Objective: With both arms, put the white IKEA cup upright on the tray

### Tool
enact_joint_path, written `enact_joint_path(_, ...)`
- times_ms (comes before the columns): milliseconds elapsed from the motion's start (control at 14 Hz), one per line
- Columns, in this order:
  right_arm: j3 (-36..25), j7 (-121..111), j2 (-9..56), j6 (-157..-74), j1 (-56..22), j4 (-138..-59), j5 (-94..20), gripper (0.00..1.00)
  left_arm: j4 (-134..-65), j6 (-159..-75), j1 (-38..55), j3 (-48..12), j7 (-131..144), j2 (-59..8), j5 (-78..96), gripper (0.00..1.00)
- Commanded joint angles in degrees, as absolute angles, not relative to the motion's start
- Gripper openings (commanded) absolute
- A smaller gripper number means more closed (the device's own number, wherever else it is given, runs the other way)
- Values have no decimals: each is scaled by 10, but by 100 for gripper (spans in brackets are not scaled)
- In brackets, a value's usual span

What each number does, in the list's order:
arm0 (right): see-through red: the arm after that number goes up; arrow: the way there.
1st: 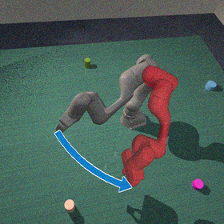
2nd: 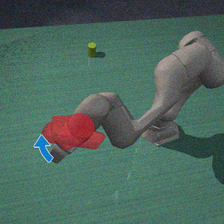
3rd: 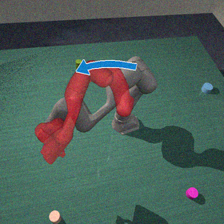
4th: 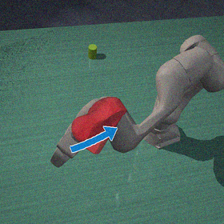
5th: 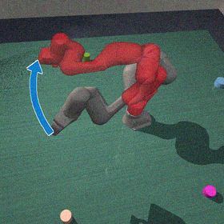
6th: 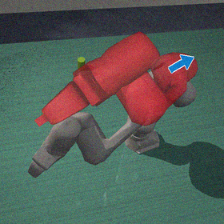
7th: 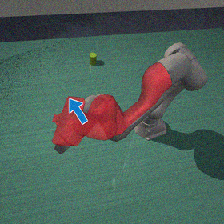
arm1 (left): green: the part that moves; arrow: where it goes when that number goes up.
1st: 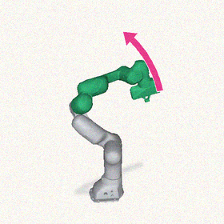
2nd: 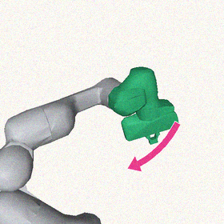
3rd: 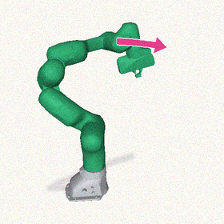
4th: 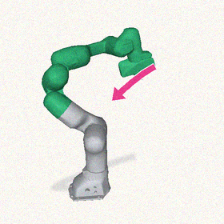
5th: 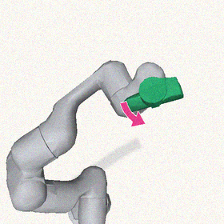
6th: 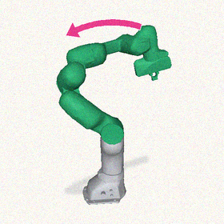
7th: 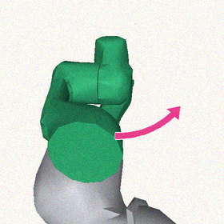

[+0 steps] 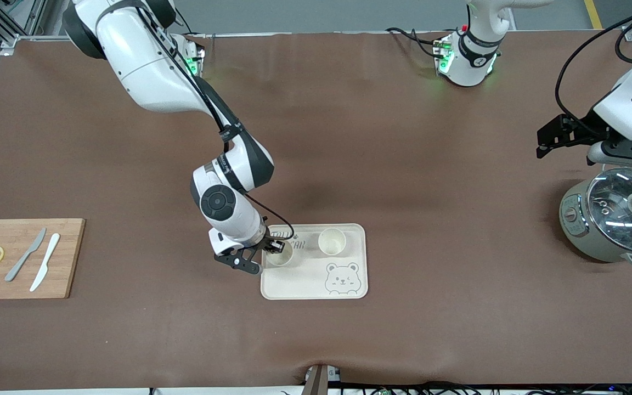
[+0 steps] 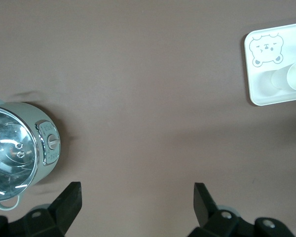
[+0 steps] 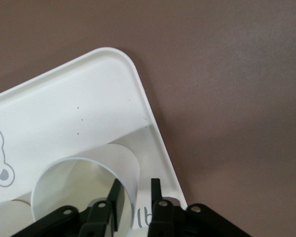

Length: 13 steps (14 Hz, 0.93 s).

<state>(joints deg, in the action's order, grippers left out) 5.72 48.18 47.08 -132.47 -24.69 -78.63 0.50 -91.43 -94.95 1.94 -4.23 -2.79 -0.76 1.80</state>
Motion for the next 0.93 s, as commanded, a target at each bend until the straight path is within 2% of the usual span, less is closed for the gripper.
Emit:
enact_joint_path(0, 54, 490, 457, -1307, -249, -777, 21, 100, -896, -936, 7, -43, -29, -17, 54, 100)
enact_joint_path(143, 55, 490, 425, -1235, -249, -773, 21, 100, -893, -936, 11, -44, -30, -17, 48, 100)
enact_joint_path(286, 55, 490, 362, -1166, -249, -779, 17, 100, -885, -936, 11, -46, -37, -17, 35, 100)
enact_joint_path(571, 60, 483, 208, -960, -249, -780, 11, 100, -882, -942, 15, -50, -35, -17, -4, 100)
enact_joint_path(714, 57, 444, 134, -883, -243, -783, 11, 100, -882, -947, 11, -49, -34, -16, -2, 100)
enact_joint_path(857, 56, 377, 51, -847, -211, -817, 11, 100, -882, -948, 9, -49, -36, -16, -1, 100)
